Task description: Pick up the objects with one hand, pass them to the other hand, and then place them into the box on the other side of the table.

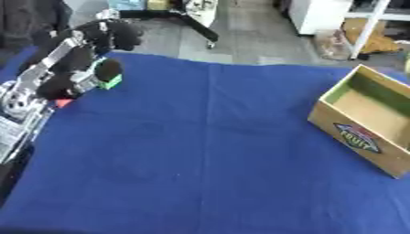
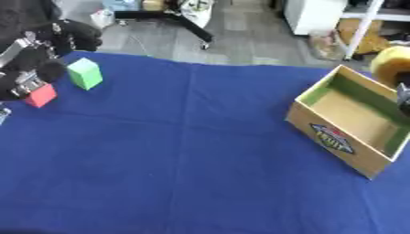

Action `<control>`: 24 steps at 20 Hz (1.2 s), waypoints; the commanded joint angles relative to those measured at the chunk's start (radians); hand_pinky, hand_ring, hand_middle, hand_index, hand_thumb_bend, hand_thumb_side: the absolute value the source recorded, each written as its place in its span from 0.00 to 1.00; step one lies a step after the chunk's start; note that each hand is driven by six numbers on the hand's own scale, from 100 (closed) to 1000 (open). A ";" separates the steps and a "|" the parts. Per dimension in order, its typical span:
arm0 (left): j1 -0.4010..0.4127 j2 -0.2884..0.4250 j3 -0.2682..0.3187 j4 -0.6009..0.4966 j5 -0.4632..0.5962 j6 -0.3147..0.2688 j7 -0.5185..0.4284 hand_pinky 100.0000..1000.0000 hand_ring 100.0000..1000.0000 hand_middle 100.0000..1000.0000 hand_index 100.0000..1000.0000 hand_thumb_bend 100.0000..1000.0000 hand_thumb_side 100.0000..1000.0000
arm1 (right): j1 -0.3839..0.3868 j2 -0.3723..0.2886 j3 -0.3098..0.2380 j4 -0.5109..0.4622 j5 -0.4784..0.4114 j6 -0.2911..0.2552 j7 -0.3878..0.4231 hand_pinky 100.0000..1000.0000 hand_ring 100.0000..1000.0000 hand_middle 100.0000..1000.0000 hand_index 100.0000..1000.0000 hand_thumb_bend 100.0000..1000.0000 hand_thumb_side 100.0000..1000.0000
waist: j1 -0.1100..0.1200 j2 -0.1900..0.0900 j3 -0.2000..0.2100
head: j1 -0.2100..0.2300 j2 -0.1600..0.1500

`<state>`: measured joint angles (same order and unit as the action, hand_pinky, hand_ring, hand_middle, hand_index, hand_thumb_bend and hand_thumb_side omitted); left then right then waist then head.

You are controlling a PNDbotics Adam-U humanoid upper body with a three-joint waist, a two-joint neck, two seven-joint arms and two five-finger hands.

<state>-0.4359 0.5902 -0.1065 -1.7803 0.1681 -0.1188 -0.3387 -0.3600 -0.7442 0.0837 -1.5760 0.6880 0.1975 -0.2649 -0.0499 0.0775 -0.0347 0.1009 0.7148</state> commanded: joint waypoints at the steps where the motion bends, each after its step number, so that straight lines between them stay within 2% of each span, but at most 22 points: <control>1: -0.005 0.005 0.019 -0.022 0.005 0.000 0.008 0.84 0.79 0.75 0.79 0.48 0.63 | -0.042 -0.015 -0.023 0.133 -0.022 0.001 -0.021 0.45 0.42 0.37 0.18 0.04 0.00 | 0.005 -0.021 0.002 | -0.015 -0.003; 6: 0.003 -0.004 0.022 -0.032 0.003 0.000 0.006 0.84 0.79 0.75 0.79 0.48 0.63 | -0.097 0.005 -0.023 0.298 -0.055 -0.025 -0.039 0.46 0.42 0.37 0.19 0.05 0.00 | 0.007 -0.020 0.009 | -0.088 -0.010; 9: 0.004 -0.009 0.024 -0.037 0.004 0.000 0.006 0.84 0.79 0.75 0.78 0.48 0.63 | -0.126 0.015 -0.018 0.364 -0.050 -0.045 -0.038 0.46 0.43 0.38 0.19 0.05 0.00 | 0.006 -0.020 0.012 | -0.138 -0.012; 12: 0.006 -0.012 0.024 -0.041 0.004 0.000 0.005 0.84 0.79 0.75 0.78 0.48 0.63 | -0.154 0.025 -0.013 0.417 -0.038 -0.062 -0.033 0.46 0.43 0.38 0.19 0.04 0.00 | 0.006 -0.020 0.015 | -0.170 -0.011; 24: 0.009 -0.023 0.017 -0.038 0.003 0.000 -0.011 0.84 0.79 0.75 0.78 0.48 0.63 | -0.253 0.071 0.024 0.539 0.041 -0.131 0.011 0.49 0.44 0.39 0.23 0.06 0.00 | 0.010 -0.024 0.018 | -0.185 -0.001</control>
<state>-0.4158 0.5557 -0.0960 -1.8039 0.1694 -0.1172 -0.3464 -0.5921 -0.6522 0.1115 -1.0404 0.7149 0.0747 -0.2564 -0.0496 0.0775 -0.0174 -0.0804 0.7120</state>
